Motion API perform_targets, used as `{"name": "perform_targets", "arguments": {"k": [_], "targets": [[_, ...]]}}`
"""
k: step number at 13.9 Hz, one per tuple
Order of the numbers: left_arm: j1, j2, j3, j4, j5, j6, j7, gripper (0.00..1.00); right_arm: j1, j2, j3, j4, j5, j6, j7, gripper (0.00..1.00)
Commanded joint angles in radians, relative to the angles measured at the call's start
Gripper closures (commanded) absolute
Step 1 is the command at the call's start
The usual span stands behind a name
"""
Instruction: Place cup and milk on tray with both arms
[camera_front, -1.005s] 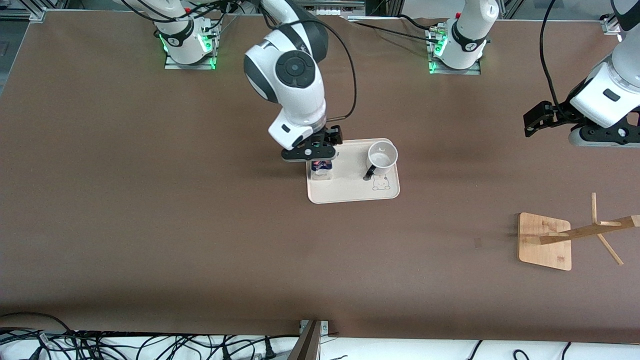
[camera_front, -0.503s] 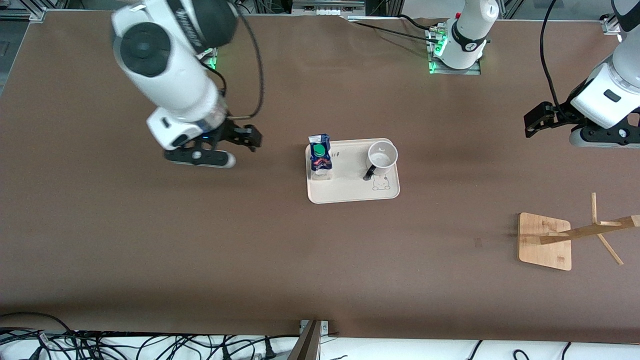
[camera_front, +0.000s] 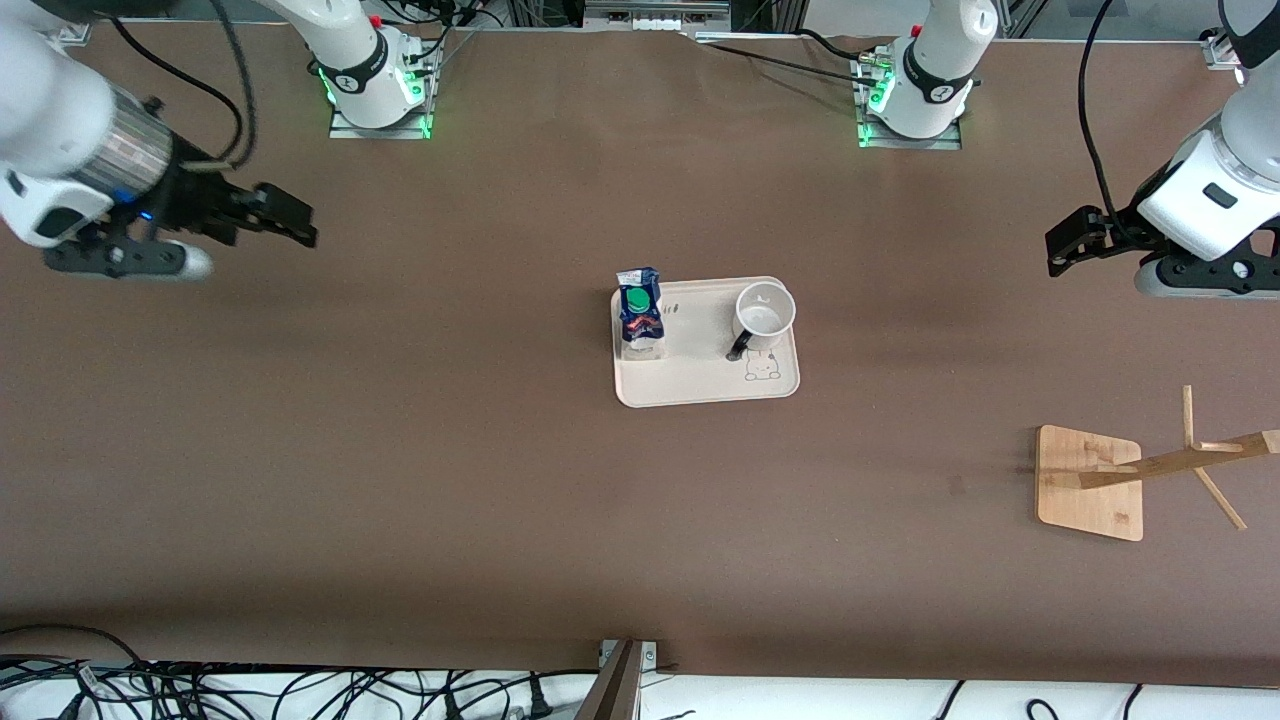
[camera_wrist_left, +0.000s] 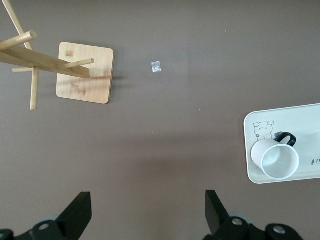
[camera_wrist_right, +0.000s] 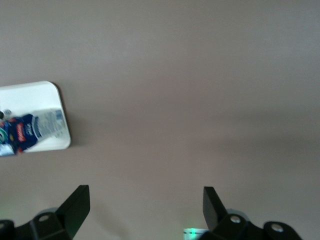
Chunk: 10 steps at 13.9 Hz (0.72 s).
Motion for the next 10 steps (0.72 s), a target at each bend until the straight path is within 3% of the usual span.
{"name": "perform_targets", "arguments": {"k": [1, 3, 10], "targets": [[0.001, 0.011, -0.004, 0.022, 0.006, -0.001, 0.013, 0.0, -0.107, -0.112, 0.088, -0.125, -0.051, 0.018, -0.103, 0.0], [0.001, 0.011, -0.004, 0.022, 0.006, -0.001, 0.015, 0.0, -0.13, -0.111, 0.083, -0.119, -0.072, 0.019, -0.198, 0.0], [-0.005, 0.012, -0.004, 0.024, 0.008, -0.001, 0.009, 0.0, -0.134, -0.06, 0.073, -0.039, -0.097, -0.013, -0.213, 0.0]]}}
